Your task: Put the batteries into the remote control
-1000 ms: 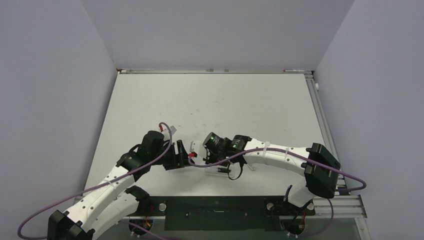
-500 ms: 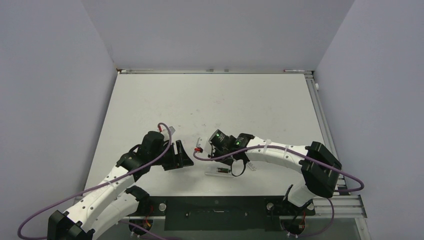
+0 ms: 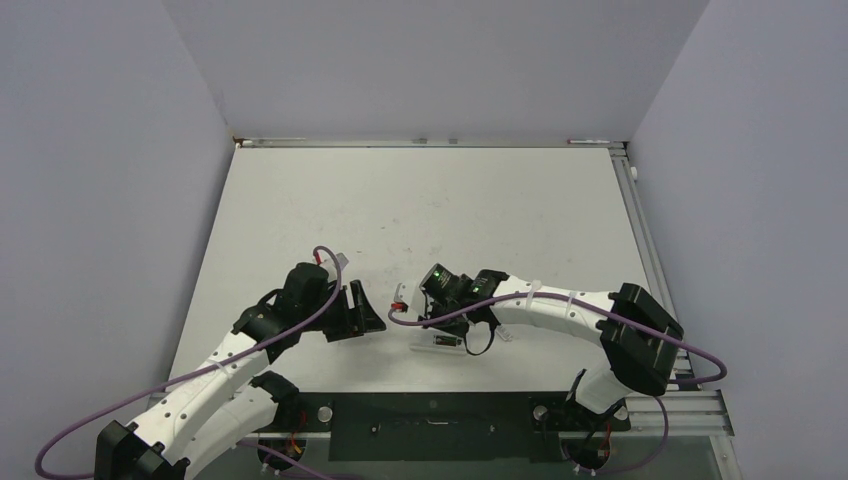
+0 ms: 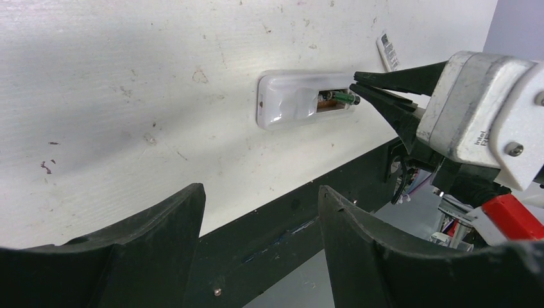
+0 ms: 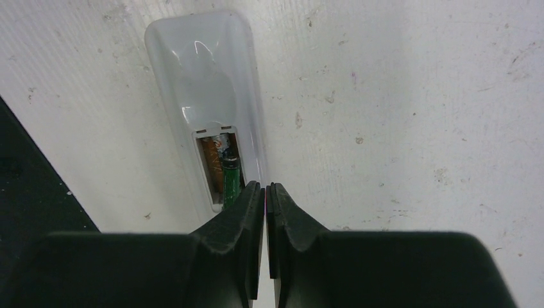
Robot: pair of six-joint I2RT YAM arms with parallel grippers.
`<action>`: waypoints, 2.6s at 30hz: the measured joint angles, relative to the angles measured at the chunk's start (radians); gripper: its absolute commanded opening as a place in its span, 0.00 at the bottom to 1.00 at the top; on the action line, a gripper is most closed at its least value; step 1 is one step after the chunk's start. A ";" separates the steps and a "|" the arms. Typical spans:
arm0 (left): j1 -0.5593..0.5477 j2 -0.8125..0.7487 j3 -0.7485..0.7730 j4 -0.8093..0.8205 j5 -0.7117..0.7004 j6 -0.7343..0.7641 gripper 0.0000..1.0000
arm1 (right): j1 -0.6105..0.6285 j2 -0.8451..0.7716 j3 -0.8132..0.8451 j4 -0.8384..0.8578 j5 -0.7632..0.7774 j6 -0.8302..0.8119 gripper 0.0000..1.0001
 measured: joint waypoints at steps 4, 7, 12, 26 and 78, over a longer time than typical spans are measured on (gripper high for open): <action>0.000 0.000 0.000 -0.011 -0.008 -0.005 0.64 | 0.001 0.001 0.000 0.000 -0.016 0.000 0.09; 0.002 0.000 0.000 -0.014 -0.012 -0.006 0.64 | 0.006 0.008 0.000 0.000 -0.022 0.000 0.09; 0.002 0.000 0.000 -0.016 -0.014 -0.007 0.64 | 0.013 0.021 0.000 0.000 -0.025 0.000 0.09; 0.002 0.000 0.000 -0.016 -0.014 -0.007 0.64 | 0.020 0.025 0.000 -0.009 -0.026 -0.003 0.09; 0.002 0.008 0.000 -0.015 -0.013 -0.006 0.64 | 0.005 0.019 -0.024 0.052 0.020 0.000 0.09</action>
